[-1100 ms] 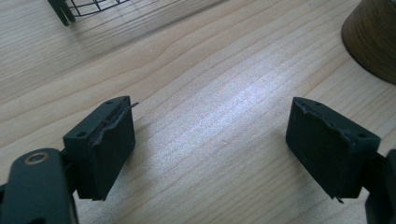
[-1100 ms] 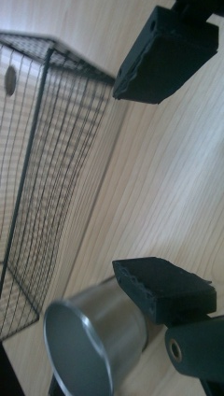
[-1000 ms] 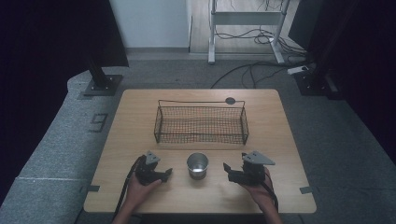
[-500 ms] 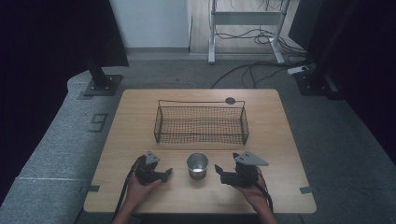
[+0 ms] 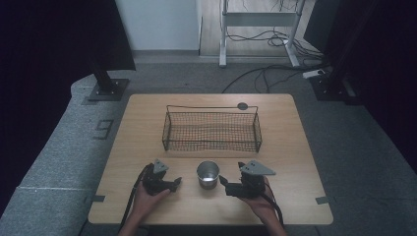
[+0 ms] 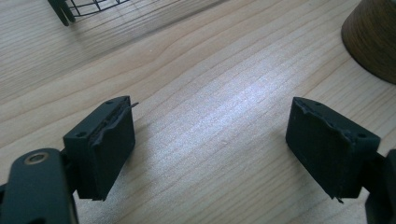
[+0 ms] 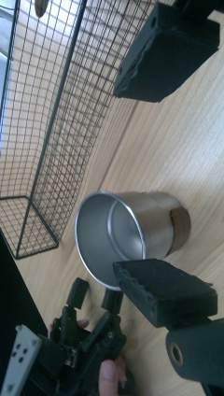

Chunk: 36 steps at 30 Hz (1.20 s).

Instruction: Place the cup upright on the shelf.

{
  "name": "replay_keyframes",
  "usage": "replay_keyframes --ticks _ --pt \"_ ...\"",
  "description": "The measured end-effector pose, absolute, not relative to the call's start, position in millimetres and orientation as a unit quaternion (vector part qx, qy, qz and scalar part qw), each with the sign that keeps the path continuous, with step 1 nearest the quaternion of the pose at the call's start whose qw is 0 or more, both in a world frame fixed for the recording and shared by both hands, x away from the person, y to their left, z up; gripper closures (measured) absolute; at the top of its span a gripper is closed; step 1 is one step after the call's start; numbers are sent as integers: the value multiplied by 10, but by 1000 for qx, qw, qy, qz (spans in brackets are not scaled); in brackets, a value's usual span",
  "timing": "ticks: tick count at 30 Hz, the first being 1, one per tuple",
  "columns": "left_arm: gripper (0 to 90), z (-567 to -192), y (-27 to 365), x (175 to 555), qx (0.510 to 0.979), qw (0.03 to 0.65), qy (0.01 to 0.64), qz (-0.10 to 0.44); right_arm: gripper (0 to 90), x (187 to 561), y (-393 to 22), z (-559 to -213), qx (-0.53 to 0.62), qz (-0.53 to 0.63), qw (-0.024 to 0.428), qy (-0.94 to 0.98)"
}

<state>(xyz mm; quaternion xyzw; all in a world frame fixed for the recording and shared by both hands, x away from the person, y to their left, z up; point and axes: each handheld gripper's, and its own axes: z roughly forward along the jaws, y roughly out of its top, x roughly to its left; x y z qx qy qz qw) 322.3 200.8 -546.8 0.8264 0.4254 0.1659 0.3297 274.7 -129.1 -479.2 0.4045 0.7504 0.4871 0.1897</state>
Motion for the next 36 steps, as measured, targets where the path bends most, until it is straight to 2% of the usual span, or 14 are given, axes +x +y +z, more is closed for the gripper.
replay_keyframes --ticks 24,36 --pt "158 -5468 2008 3223 826 330 425 166 126 2720 -1008 -4859 379 485 167 770" --pt "157 -5468 2008 3223 826 330 425 166 55 2794 -845 -4911 375 471 169 780"
